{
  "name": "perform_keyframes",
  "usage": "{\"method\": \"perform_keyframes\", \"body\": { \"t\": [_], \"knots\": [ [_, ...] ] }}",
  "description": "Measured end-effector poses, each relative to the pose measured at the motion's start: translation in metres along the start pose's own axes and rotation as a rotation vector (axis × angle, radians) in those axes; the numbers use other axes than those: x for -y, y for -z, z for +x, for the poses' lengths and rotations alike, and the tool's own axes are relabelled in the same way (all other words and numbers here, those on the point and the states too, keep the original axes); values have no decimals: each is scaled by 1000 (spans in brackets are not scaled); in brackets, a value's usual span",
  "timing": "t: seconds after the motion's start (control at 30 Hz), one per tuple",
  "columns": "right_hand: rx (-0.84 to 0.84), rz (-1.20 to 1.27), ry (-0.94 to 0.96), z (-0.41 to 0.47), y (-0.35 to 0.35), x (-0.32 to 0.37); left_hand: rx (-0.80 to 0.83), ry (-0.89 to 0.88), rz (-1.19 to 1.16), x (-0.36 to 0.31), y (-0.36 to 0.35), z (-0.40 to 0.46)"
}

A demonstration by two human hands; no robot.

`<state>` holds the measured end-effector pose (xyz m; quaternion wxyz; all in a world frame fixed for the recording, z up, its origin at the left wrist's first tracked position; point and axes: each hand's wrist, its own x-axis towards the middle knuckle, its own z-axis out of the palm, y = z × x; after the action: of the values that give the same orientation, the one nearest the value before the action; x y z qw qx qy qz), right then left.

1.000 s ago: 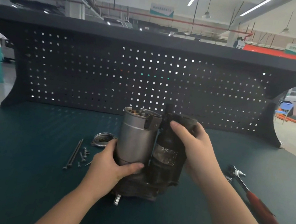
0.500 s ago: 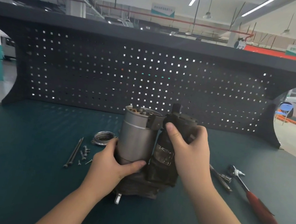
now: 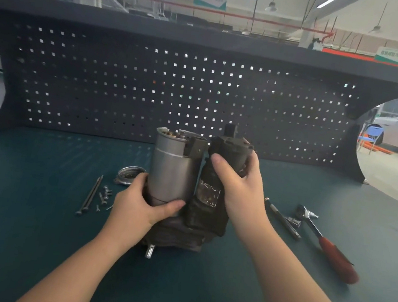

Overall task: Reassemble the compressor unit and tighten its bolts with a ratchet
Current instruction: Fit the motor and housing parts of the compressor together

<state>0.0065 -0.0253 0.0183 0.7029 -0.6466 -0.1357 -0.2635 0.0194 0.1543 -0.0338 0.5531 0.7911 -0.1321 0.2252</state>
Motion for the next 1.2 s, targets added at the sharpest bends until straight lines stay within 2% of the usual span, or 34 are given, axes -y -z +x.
{"method": "perform_keyframes", "body": {
  "t": [0.37, 0.63, 0.9, 1.2],
  "knots": [
    [-127, -55, 144, -11, -10, 4, 7, -19, 1, 4, 0, 3],
    [44, -16, 144, -10, 3, 7, 69, -9, -84, 2, 4, 6],
    [-110, -70, 136, -14, -11, 5, 57, -28, -95, 5, 1, 5],
    [51, -98, 87, -18, -2, 9, 92, -38, -112, 6, 3, 9]
  ]
}}
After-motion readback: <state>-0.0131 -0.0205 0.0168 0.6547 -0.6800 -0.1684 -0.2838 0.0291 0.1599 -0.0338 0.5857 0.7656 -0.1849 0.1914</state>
